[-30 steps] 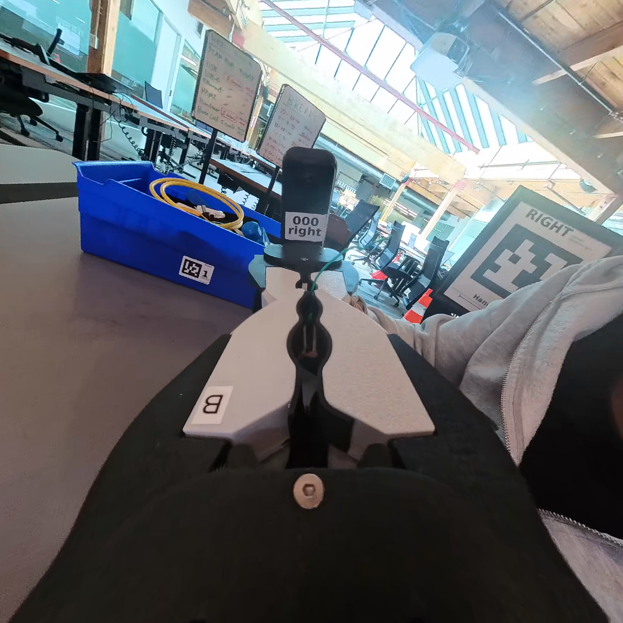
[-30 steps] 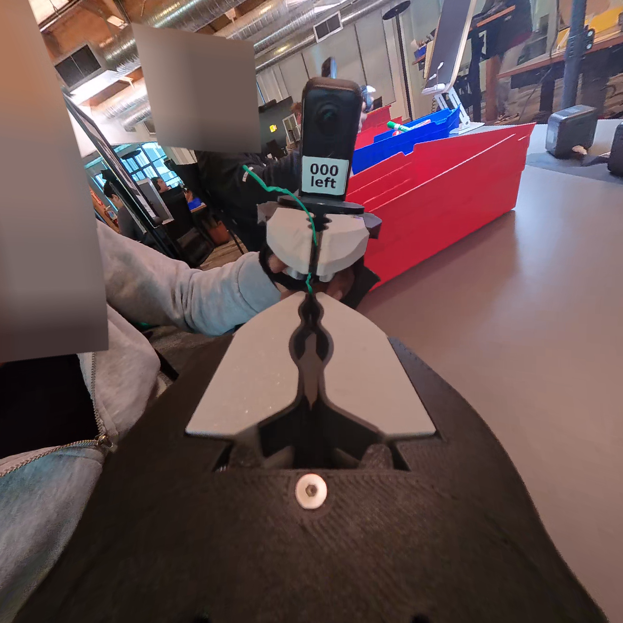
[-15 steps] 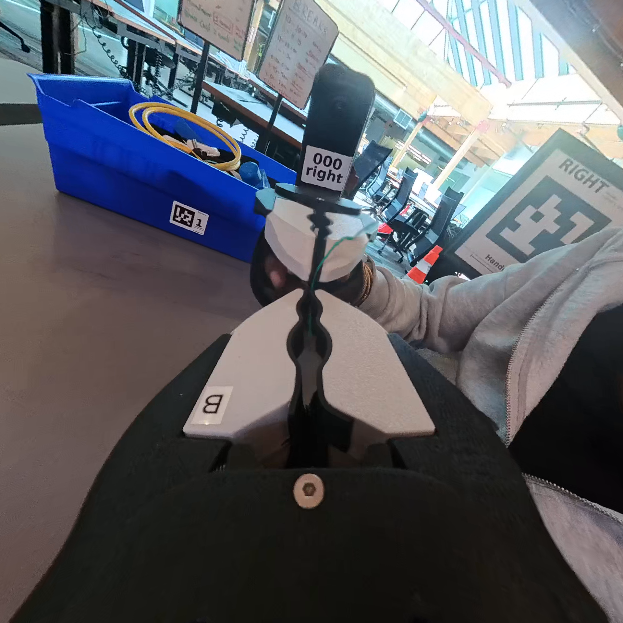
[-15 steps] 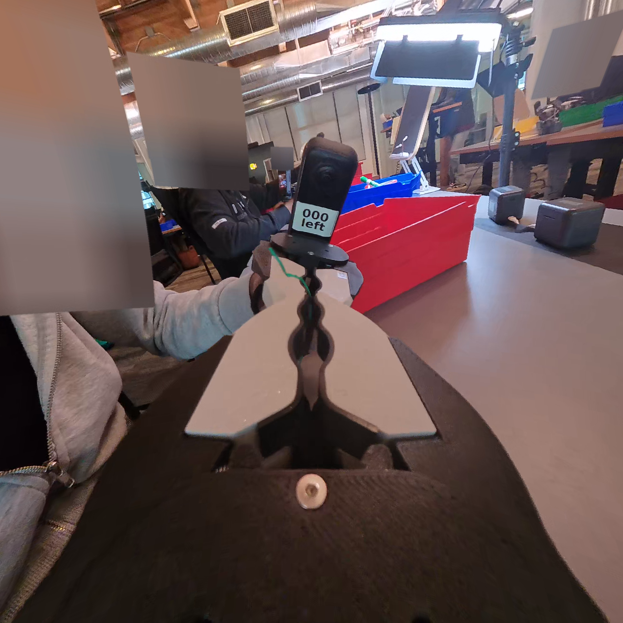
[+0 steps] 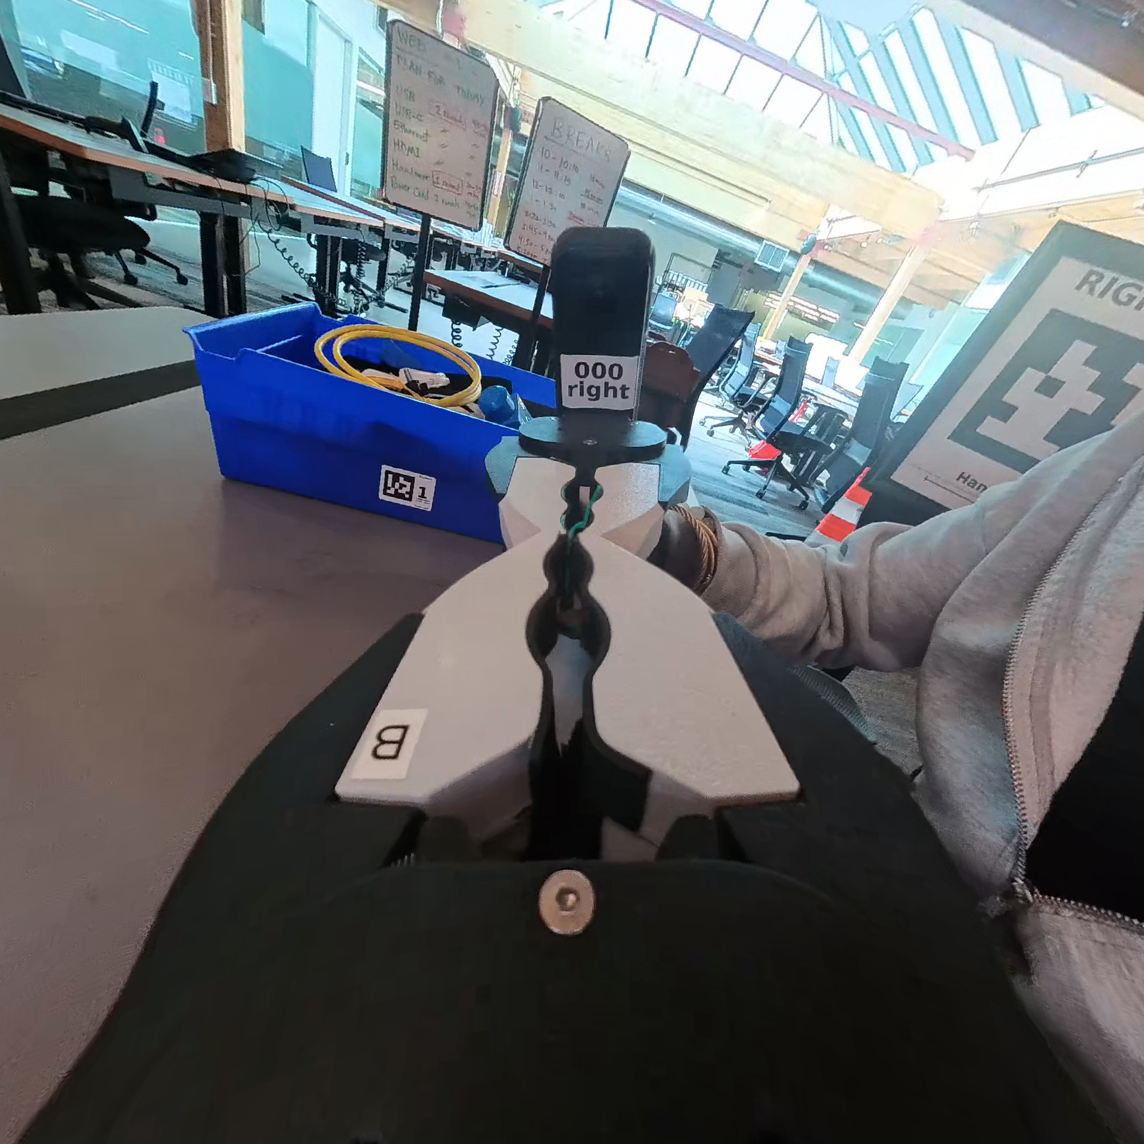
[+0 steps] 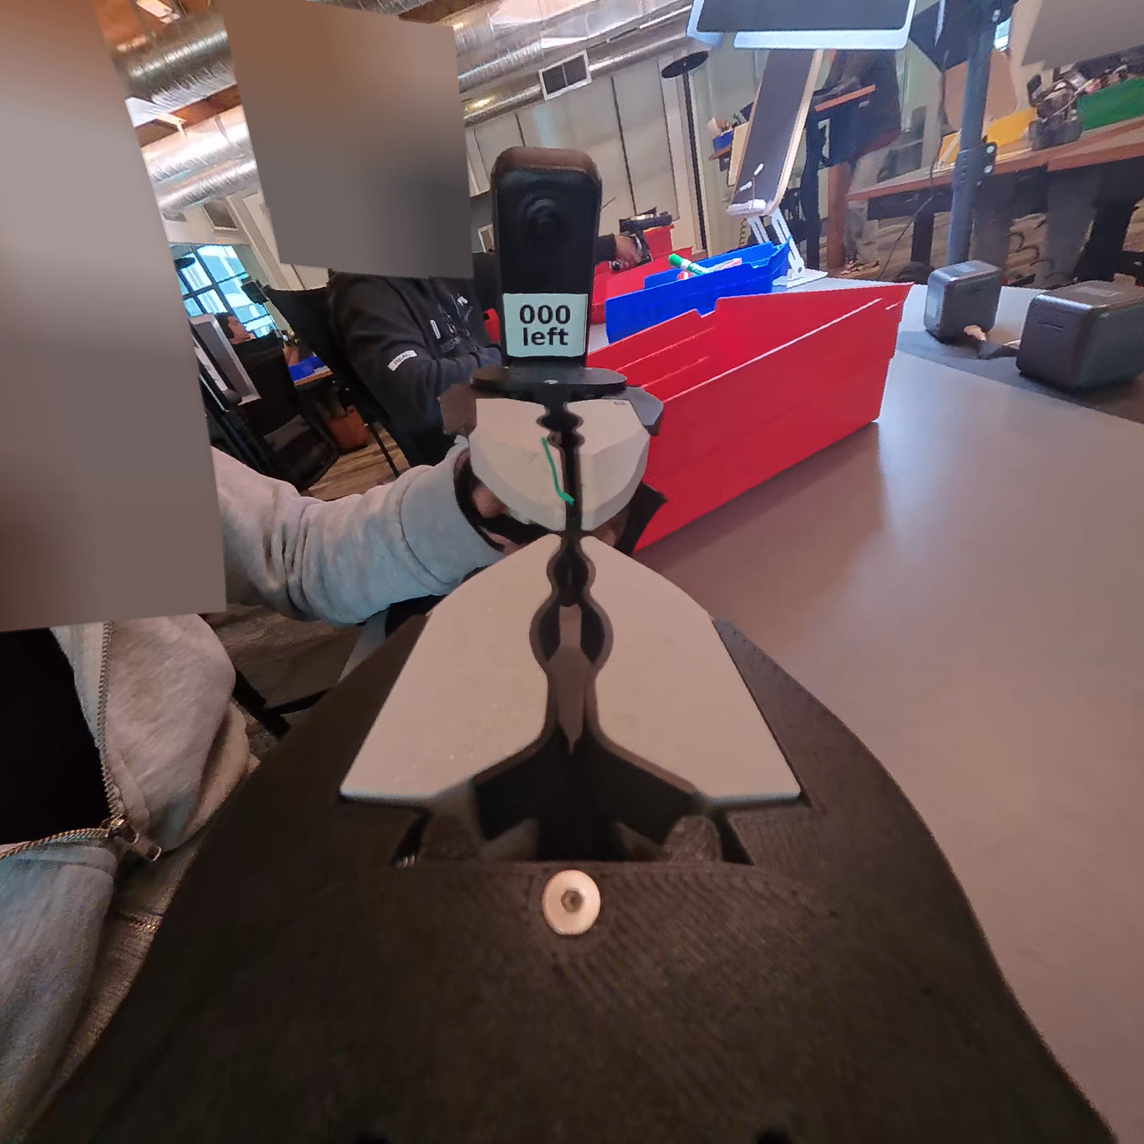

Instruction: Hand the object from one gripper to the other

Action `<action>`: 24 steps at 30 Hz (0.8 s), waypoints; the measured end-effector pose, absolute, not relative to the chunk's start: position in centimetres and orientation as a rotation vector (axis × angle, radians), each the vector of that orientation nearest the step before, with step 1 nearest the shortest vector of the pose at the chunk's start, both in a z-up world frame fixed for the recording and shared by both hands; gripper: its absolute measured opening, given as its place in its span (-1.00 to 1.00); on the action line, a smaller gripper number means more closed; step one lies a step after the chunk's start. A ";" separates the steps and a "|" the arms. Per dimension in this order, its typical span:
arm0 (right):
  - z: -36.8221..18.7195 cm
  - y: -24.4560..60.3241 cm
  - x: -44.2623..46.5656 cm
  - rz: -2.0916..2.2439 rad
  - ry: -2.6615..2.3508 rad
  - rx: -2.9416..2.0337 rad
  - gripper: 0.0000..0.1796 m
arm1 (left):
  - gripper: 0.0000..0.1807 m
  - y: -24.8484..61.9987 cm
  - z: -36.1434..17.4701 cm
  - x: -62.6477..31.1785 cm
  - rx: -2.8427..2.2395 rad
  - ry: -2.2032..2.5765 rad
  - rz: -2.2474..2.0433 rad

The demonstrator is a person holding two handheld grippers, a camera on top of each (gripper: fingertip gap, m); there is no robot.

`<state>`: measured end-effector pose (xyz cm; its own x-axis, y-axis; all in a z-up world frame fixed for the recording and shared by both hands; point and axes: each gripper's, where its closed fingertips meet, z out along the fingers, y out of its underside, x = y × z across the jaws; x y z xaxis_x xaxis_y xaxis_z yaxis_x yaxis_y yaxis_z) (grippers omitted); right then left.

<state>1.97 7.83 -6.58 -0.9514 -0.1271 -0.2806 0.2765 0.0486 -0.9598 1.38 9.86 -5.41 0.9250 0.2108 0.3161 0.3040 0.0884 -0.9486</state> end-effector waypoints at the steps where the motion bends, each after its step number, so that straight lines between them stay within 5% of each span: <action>1: -6.5 7.9 2.0 -1.981 2.040 0.146 -0.99 | -1.00 9.8 -5.3 1.4 -1.486 -0.434 -0.093; 9: -2.8 9.9 1.4 -2.369 2.012 -0.036 -0.75 | -1.00 9.5 -5.8 1.6 -1.437 -0.536 -0.345; 13: -3.8 10.7 1.9 -2.573 2.600 -0.753 -0.75 | -1.00 10.0 -7.1 2.2 -1.491 -0.595 -0.481; 17: -5.7 10.6 1.7 -2.297 3.175 -1.657 -0.77 | -1.00 10.5 -8.6 3.0 -1.586 -0.626 -0.536; 24: -7.7 9.6 2.5 -1.736 3.267 -2.473 -0.79 | -1.00 10.7 -9.5 3.7 -1.666 -0.634 -0.553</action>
<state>2.51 9.58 -7.74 0.1299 -0.1367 0.9821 -0.8904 0.4196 0.1762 3.66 10.68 -9.54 0.7375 0.1084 0.6666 0.6751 -0.1425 -0.7238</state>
